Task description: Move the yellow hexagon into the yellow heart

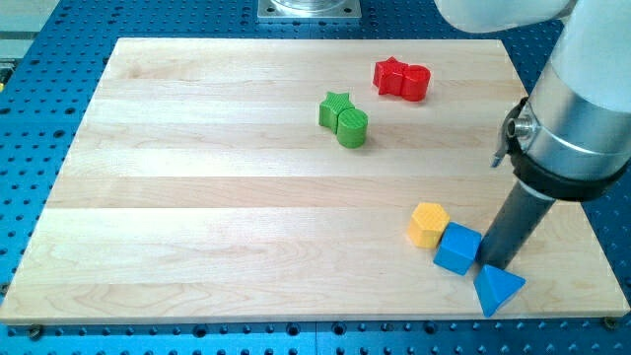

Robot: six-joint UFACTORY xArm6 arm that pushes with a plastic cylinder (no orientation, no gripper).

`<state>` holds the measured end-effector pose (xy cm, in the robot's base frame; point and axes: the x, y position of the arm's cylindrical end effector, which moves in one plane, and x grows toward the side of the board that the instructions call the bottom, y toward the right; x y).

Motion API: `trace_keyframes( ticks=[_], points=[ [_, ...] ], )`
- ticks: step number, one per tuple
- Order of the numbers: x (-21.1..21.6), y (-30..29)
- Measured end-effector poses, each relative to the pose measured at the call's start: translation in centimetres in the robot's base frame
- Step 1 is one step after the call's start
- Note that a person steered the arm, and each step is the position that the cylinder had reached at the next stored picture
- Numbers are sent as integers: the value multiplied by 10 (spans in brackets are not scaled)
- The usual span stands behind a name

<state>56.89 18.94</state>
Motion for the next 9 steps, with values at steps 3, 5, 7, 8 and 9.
trace_keyframes(
  ticks=[3,5,7,8,9],
  points=[
    [-69,-110],
    [-68,115],
    [-9,36],
    [-26,8],
    [-58,3]
  ],
)
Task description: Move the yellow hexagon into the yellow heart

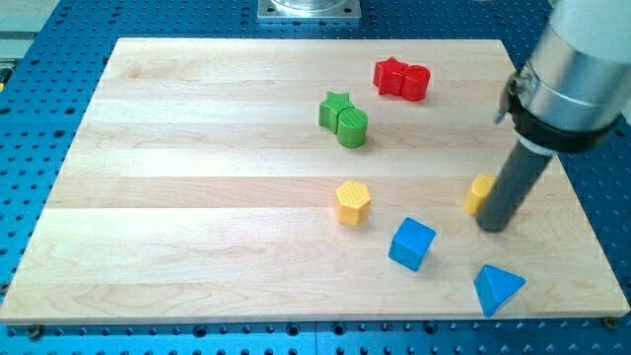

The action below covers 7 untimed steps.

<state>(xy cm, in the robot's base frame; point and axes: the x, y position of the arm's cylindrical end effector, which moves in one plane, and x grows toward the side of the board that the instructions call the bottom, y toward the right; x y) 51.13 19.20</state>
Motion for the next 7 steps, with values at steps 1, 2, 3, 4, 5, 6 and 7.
trace_keyframes(
  ticks=[1,2,3,4,5,6,7],
  points=[
    [-16,-45],
    [-40,-131],
    [-38,-227],
    [0,-225],
    [0,-143],
    [-8,-74],
    [-5,-56]
  ],
)
